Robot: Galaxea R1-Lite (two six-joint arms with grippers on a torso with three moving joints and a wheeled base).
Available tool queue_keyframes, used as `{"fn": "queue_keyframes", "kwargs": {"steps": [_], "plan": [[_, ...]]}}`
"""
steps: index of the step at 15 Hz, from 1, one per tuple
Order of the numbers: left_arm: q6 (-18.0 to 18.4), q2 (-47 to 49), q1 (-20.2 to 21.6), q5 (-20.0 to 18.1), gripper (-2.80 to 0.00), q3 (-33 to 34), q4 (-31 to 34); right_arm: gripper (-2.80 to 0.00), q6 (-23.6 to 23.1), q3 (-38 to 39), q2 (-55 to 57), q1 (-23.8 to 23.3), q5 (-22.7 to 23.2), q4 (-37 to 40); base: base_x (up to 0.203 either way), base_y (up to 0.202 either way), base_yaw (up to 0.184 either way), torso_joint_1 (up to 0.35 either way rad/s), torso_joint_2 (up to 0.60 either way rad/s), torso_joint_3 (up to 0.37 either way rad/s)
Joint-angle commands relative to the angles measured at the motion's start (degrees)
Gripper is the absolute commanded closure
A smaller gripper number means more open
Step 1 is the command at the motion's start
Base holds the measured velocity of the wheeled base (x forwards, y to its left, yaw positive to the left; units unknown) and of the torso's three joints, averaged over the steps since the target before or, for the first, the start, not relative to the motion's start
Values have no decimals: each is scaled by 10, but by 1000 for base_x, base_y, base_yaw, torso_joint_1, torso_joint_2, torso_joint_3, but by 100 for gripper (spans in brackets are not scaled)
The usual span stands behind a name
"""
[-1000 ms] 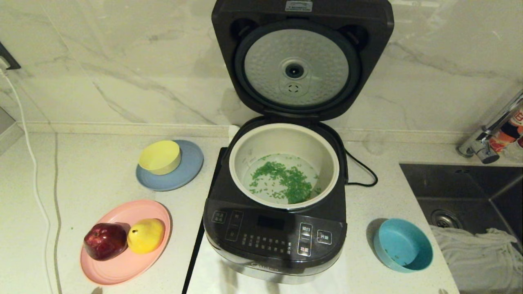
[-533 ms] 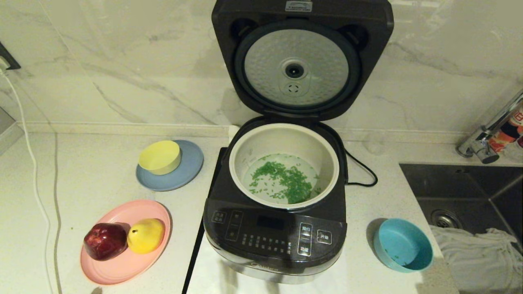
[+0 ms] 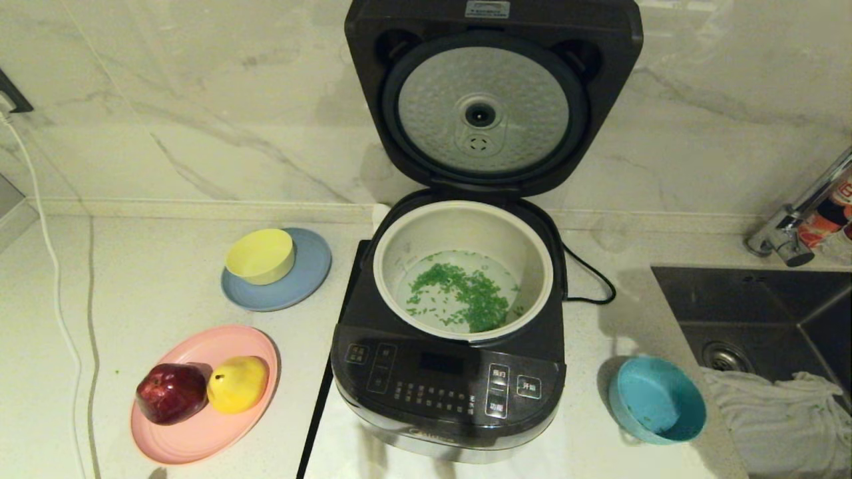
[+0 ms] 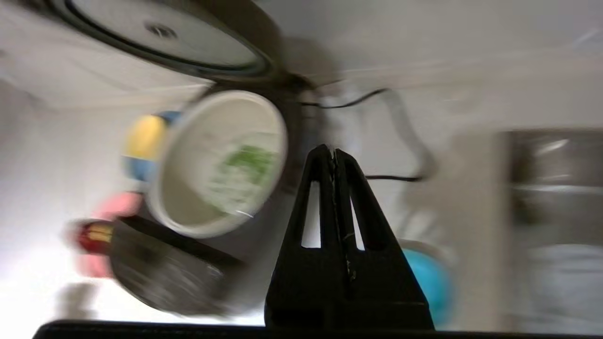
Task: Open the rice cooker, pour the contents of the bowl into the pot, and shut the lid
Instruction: Close the rice cooker
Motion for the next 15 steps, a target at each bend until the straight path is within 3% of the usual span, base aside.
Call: {"fn": "queue_keyframes", "kwargs": {"steps": [1, 5, 9, 12, 15], "plan": [[0, -1, 0, 0, 0, 5, 0, 0, 55, -78, 148, 15, 19, -4, 0, 0, 0, 0, 0, 0], [0, -1, 0, 0, 0, 5, 0, 0, 129, -184, 286, 25, 63, -76, 0, 0, 0, 0, 0, 0], [0, -1, 0, 0, 0, 5, 0, 0, 145, -209, 363, 27, 143, -192, 0, 0, 0, 0, 0, 0], [0, -1, 0, 0, 0, 5, 0, 0, 158, -216, 422, 37, 150, -315, 0, 0, 0, 0, 0, 0], [0, -1, 0, 0, 0, 5, 0, 0, 159, -230, 464, 53, 149, -369, 0, 0, 0, 0, 0, 0]]}}
